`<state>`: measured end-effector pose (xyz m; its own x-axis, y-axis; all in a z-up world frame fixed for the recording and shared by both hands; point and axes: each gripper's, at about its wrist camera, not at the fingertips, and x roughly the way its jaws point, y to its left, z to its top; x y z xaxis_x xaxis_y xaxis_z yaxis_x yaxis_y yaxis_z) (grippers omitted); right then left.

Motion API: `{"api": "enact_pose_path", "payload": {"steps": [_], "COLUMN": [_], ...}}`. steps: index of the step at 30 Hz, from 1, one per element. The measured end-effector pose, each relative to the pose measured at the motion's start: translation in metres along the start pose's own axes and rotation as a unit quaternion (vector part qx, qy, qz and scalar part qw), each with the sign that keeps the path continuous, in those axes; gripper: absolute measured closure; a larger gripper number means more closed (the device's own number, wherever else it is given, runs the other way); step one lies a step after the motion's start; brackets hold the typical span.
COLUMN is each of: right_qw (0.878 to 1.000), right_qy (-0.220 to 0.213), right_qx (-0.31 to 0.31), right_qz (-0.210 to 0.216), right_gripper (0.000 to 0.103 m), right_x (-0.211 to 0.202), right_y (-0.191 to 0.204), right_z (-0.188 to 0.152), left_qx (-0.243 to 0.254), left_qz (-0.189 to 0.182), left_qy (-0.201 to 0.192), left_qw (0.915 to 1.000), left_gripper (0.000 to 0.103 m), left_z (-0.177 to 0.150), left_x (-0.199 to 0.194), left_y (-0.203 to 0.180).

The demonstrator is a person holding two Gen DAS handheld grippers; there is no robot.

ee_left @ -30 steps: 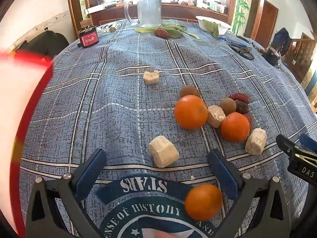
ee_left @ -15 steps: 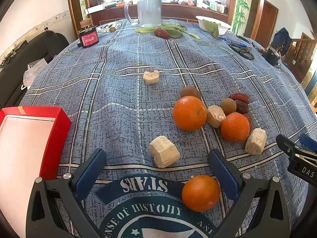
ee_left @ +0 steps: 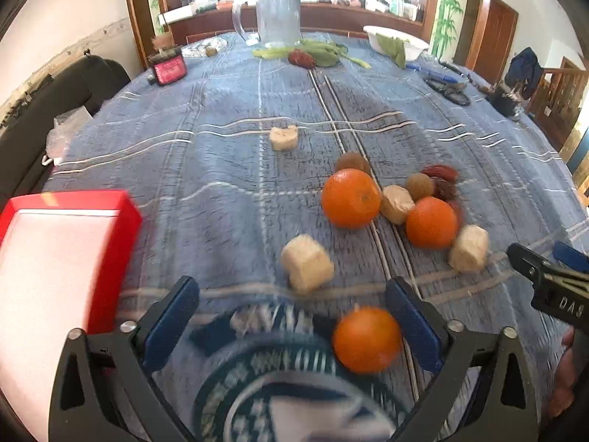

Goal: Organize fruits
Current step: 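Move both tools toward the pile of fruits on the tablecloth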

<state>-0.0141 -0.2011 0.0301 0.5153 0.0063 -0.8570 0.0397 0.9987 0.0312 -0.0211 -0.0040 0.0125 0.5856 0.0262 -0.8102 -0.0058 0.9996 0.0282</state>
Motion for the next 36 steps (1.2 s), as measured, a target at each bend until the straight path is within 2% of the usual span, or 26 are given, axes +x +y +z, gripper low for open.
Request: {"api": "enact_pose_path", "payload": {"steps": [1,4,6,9,13,17,21,27,28,29,32,36], "right_qw": [1.000,0.996,0.993,0.987,0.982,0.979,0.977,0.972,0.973,0.974,0.978,0.980], "right_qy": [-0.023,-0.080,-0.098,-0.111,-0.125,-0.130,-0.142,-0.142,-0.133,-0.122,-0.084,-0.075], "right_qx": [-0.001,-0.010,-0.026,-0.050,-0.061,-0.065,-0.084,-0.109,-0.113,-0.112,-0.099,-0.093], "right_qz": [0.018,0.033,0.067,0.103,0.128,0.141,0.134,0.153,0.153,0.154,0.163,0.159], "right_gripper": [0.000,0.000,0.000,0.000,0.000,0.000,0.000,0.001,0.005,0.014,0.026,0.027], "right_x": [-0.012,-0.049,-0.066,-0.076,-0.076,-0.070,-0.063,-0.054,-0.048,-0.043,-0.027,-0.018], "right_y": [0.002,0.011,0.021,0.044,0.060,0.066,0.070,0.072,0.073,0.073,0.071,0.070], "right_z": [0.001,-0.001,0.000,-0.001,-0.010,-0.013,-0.014,-0.019,-0.019,-0.018,-0.014,-0.012], "left_qx": [0.009,0.026,0.013,-0.011,-0.040,-0.037,-0.024,-0.001,0.004,0.007,0.016,0.028], "left_qz": [0.014,0.053,0.077,0.115,0.132,0.135,0.115,0.098,0.095,0.092,0.078,0.061], "left_qy": [-0.017,-0.088,-0.139,-0.168,-0.172,-0.172,-0.175,-0.180,-0.180,-0.179,-0.174,-0.165], "left_qw": [0.9997,0.9943,0.9873,0.9789,0.9753,0.9752,0.9776,0.9787,0.9790,0.9795,0.9815,0.9839], "left_gripper": [0.004,0.004,0.003,0.003,0.003,0.003,0.003,0.003,0.003,0.003,0.004,0.007], "left_z": [-0.003,-0.009,-0.013,-0.019,-0.031,-0.036,-0.041,-0.043,-0.043,-0.043,-0.045,-0.046], "left_x": [-0.014,-0.068,-0.103,-0.128,-0.131,-0.124,-0.126,-0.122,-0.121,-0.120,-0.114,-0.108], "left_y": [0.006,0.021,0.036,0.059,0.075,0.074,0.071,0.056,0.054,0.052,0.045,0.039]}}
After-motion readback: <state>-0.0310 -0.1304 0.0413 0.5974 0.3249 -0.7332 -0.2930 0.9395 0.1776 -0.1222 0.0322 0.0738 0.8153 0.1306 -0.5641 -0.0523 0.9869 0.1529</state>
